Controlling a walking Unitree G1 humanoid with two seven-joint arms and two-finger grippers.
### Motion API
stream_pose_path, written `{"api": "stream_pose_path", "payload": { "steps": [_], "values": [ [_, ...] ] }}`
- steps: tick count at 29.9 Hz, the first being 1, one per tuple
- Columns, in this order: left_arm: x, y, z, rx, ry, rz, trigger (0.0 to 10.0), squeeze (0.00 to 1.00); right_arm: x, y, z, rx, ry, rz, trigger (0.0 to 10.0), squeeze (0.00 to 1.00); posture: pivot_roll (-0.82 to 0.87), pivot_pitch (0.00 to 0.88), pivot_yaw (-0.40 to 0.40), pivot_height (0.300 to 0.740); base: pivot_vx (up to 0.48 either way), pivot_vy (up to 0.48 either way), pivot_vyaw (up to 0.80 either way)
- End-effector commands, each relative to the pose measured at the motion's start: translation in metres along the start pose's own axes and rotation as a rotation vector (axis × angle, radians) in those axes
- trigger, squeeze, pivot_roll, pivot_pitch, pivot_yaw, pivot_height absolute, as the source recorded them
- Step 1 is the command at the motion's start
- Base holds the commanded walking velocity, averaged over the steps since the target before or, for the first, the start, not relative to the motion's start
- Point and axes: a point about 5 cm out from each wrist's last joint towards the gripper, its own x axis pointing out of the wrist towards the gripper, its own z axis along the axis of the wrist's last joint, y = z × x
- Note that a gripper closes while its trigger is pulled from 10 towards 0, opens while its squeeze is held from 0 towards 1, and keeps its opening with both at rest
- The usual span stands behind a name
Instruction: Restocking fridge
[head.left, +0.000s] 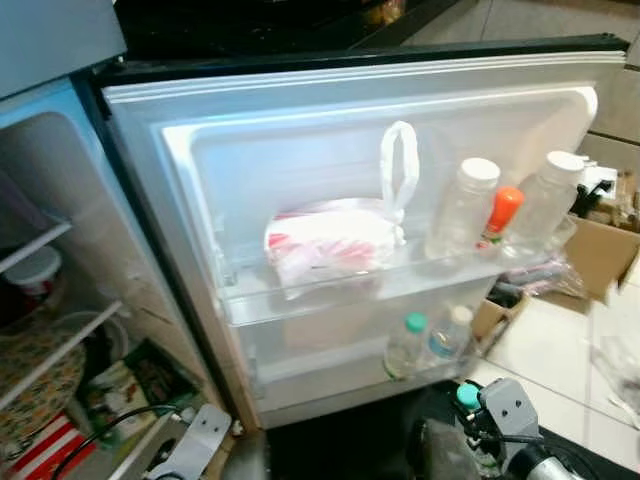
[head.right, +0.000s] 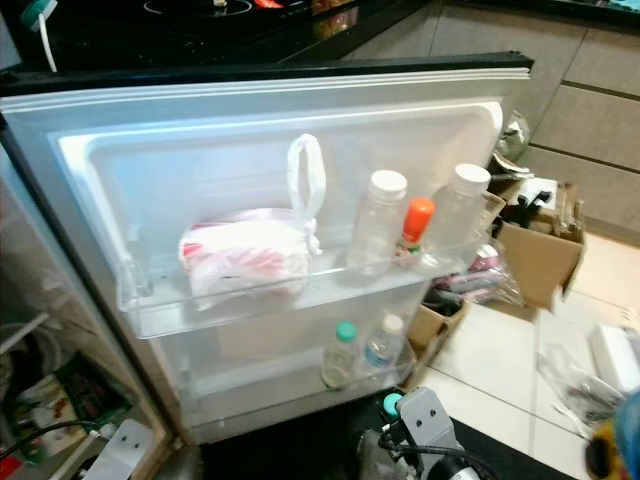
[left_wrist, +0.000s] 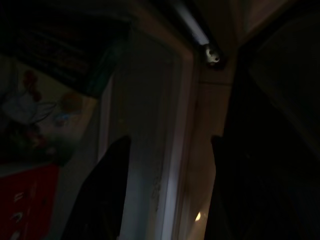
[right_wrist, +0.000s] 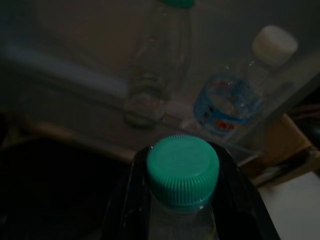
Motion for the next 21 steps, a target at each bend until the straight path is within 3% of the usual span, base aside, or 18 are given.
{"api": "stream_pose_path", "payload": {
  "steps": [1, 4, 10, 16, 17, 21],
  "values": [
    [-0.001, 0.001, -0.003, 0.004, 0.005, 0.000, 10.0, 0.00, 0.003, 0.012, 0.019, -0.034, -0.074, 0.103, 10.0, 0.00, 0.02, 0.004, -0.045, 0.486, 0.000, 0.000, 0.00],
    [0.000, 0.003, -0.002, 0.006, 0.001, 0.001, 10.0, 0.00, -0.004, 0.014, 0.048, -0.125, -0.162, 0.183, 10.0, 0.00, 0.01, 0.012, -0.042, 0.486, 0.000, 0.000, 0.00],
    [0.001, 0.008, 0.001, 0.012, -0.010, 0.008, 10.0, 0.00, -0.011, 0.015, 0.083, -0.269, -0.274, 0.255, 10.0, 0.00, 0.00, 0.018, -0.036, 0.486, 0.000, 0.000, 0.00],
    [0.002, 0.009, 0.003, 0.018, -0.021, 0.010, 10.0, 0.00, -0.014, 0.026, 0.106, -0.297, -0.309, 0.344, 10.0, 0.00, 0.00, 0.020, -0.030, 0.486, 0.000, 0.000, 0.00],
    [0.002, 0.010, 0.004, 0.021, -0.026, 0.010, 10.0, 0.00, -0.010, 0.031, 0.122, -0.272, -0.357, 0.360, 10.0, 0.00, 0.00, 0.019, -0.027, 0.486, 0.000, 0.000, 0.00],
    [0.002, 0.010, 0.005, 0.021, -0.028, 0.010, 10.0, 0.00, -0.009, 0.033, 0.127, -0.260, -0.371, 0.363, 10.0, 0.00, 0.00, 0.019, -0.027, 0.486, 0.000, 0.000, 0.00]
  ]
}}
